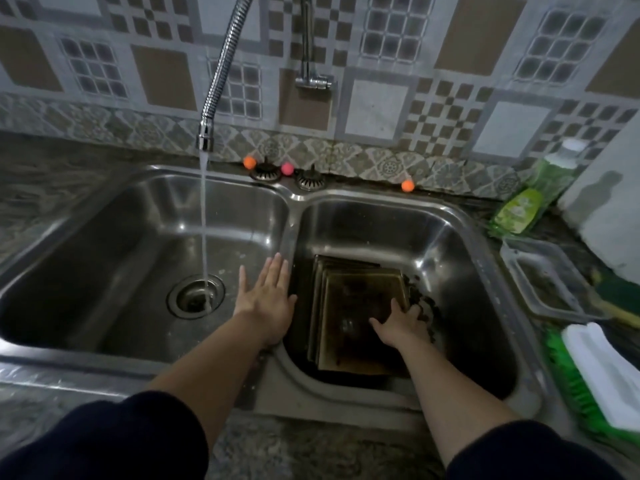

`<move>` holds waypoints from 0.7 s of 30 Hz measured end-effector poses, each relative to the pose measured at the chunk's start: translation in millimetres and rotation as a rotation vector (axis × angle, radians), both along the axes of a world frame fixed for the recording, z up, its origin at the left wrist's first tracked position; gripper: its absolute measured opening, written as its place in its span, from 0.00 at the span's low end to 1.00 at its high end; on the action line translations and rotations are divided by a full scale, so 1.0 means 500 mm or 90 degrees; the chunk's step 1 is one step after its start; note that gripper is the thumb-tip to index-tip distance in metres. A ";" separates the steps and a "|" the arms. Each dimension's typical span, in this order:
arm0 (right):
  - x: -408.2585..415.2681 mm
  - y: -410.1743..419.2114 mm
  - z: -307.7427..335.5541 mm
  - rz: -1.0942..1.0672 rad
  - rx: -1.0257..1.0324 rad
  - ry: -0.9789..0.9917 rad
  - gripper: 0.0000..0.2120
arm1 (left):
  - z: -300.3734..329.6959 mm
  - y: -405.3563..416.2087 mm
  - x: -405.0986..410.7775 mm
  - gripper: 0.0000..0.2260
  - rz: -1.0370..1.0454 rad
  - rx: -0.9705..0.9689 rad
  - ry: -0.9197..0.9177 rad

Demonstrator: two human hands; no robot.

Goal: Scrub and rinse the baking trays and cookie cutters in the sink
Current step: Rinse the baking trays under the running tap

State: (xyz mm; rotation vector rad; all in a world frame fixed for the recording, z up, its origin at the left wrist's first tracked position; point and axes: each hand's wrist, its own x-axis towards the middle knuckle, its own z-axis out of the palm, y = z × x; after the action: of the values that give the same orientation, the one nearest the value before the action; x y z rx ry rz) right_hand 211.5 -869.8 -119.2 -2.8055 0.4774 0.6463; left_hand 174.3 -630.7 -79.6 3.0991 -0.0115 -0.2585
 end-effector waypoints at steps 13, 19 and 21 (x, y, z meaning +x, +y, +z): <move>0.035 0.027 0.051 0.053 -0.007 -0.038 0.30 | 0.020 0.012 -0.008 0.30 -0.034 -0.044 0.041; 0.144 0.111 0.188 0.179 0.167 -0.331 0.22 | 0.200 0.106 0.072 0.25 -0.108 -0.133 -0.512; 0.173 0.151 0.252 0.219 0.243 -0.429 0.21 | 0.277 0.150 0.107 0.25 -0.073 -0.146 -0.613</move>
State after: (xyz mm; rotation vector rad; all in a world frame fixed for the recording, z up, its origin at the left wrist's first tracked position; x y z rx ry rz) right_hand 298.2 -794.5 7.0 -2.5269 -0.2348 -0.1674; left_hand 227.6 -555.7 59.0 2.6680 -0.2170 1.1318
